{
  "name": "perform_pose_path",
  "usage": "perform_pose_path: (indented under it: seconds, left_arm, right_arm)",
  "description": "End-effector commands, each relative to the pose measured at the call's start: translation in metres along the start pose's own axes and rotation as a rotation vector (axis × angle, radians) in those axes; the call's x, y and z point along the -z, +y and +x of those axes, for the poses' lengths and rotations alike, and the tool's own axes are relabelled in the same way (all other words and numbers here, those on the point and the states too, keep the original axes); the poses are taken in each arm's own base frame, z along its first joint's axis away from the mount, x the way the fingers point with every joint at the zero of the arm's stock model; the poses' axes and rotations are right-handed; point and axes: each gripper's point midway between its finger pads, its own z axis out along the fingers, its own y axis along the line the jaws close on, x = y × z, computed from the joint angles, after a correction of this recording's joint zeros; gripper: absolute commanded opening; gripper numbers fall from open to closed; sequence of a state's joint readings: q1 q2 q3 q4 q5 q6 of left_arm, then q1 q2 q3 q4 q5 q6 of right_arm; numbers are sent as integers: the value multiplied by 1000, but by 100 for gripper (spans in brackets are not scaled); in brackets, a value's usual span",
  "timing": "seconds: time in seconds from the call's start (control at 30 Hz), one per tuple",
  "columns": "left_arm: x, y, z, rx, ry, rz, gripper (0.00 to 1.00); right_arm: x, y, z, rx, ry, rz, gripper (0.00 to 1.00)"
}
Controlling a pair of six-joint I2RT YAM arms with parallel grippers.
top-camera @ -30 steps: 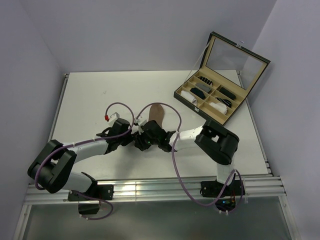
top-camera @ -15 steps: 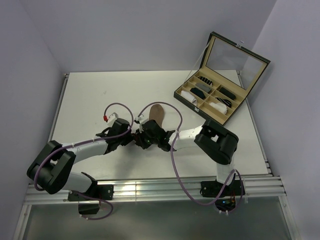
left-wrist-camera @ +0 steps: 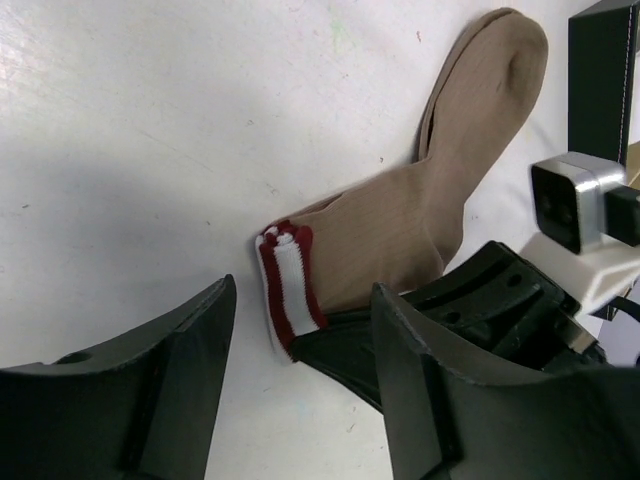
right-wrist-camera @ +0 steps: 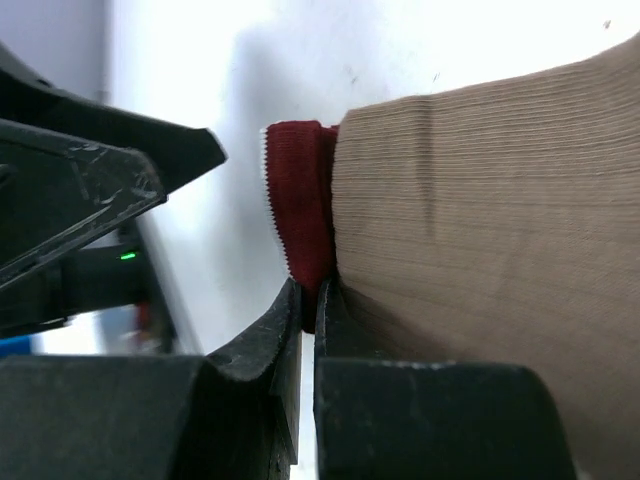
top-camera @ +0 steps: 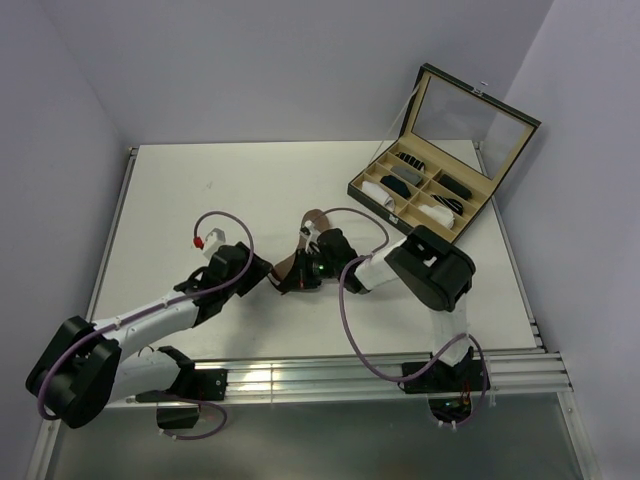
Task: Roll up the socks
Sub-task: Roll the sock at the center of the board.
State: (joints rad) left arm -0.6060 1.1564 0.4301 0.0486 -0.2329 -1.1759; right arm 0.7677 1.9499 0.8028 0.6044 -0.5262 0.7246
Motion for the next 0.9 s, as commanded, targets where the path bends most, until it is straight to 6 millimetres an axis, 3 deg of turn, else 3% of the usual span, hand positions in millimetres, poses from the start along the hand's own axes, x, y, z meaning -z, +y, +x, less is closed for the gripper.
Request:
perform_pose_path:
  seconds: [0.0, 0.27, 0.63, 0.83, 0.87]
  left_arm:
    - [-2, -11, 2, 26, 5, 50, 60]
    - [-15, 0, 16, 26, 51, 6, 51]
    - [-29, 13, 26, 8, 84, -52, 43]
    - [-35, 22, 34, -16, 110, -89, 28]
    - [-36, 22, 34, -17, 111, -88, 21]
  right_arm:
    - [0, 0, 26, -173, 81, -79, 0]
    - [2, -21, 33, -354, 77, -90, 0]
    - [5, -39, 37, -410, 90, -43, 0]
    - [6, -42, 37, -401, 91, -27, 1]
    - [8, -41, 35, -393, 90, -20, 3]
